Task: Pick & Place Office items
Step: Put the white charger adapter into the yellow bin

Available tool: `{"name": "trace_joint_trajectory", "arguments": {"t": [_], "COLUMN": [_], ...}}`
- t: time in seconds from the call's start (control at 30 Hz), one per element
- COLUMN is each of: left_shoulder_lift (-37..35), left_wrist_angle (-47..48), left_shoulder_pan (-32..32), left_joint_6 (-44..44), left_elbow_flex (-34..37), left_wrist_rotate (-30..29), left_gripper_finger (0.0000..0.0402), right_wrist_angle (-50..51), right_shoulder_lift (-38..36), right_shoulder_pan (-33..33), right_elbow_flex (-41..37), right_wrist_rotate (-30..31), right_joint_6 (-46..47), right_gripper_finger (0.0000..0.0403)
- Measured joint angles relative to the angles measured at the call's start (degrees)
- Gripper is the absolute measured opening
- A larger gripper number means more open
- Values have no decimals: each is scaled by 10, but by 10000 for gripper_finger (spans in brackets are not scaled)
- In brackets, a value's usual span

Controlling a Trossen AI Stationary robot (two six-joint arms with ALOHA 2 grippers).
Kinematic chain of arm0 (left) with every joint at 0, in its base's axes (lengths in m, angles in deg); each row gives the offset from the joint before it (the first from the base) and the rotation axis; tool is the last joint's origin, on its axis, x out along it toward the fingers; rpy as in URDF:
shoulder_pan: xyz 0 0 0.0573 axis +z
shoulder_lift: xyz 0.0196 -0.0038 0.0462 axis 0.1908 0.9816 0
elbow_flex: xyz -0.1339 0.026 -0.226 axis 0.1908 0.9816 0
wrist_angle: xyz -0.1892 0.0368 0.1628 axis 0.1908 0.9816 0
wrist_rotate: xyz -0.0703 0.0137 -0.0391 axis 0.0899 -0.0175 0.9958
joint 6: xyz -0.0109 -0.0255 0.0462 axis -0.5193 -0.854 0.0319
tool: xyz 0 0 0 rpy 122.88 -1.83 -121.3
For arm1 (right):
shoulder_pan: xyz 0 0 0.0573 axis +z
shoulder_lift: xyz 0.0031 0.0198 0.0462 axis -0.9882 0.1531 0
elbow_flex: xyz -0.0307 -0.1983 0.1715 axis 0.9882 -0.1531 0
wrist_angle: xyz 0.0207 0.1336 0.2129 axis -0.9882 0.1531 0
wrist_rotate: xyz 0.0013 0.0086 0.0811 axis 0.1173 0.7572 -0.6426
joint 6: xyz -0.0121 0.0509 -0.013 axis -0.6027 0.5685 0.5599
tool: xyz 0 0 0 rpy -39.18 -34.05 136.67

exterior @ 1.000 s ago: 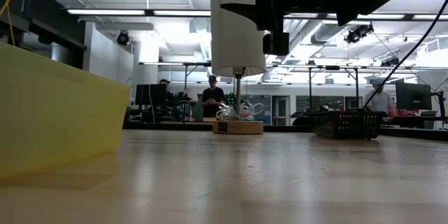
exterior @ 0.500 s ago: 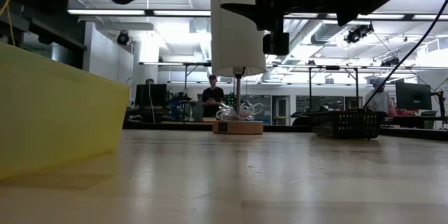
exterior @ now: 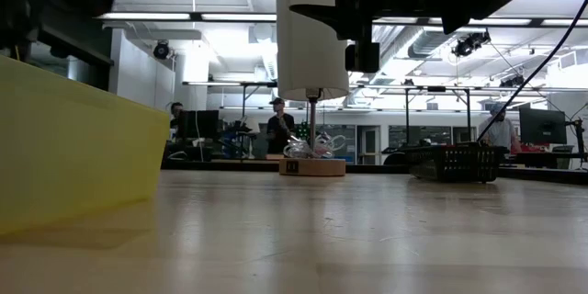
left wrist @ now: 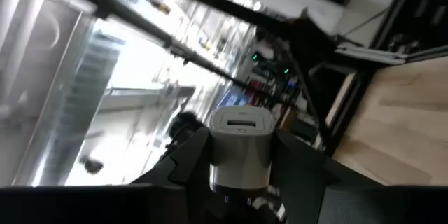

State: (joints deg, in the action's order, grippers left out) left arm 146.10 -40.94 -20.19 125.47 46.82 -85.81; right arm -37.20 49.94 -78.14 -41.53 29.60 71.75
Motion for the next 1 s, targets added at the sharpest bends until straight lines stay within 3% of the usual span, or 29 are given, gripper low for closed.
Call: {"name": "trace_joint_trajectory", "arguments": {"t": [0.4, 0.73, 1.0], "left_shoulder_lift": [-48, -48, -48], "left_wrist_angle": [20, 61, 159], "left_shoulder_pan": [-134, -171, -209], "left_joint_6": [39, 38, -2], "left_elbow_flex": [-2, -34, -77], "left_wrist_rotate": [-208, -221, -249], "left_gripper_finger": [127, 127, 127], "right_wrist_angle": [3, 4, 5], "right_shoulder_lift": [0, 0, 0], "right_shoulder_pan": [0, 0, 0], "right_elbow_flex": [0, 0, 0], "right_wrist_rotate": [0, 0, 0], "right_joint_6": [0, 0, 0], "right_gripper_finger": [169, 169, 169]}}
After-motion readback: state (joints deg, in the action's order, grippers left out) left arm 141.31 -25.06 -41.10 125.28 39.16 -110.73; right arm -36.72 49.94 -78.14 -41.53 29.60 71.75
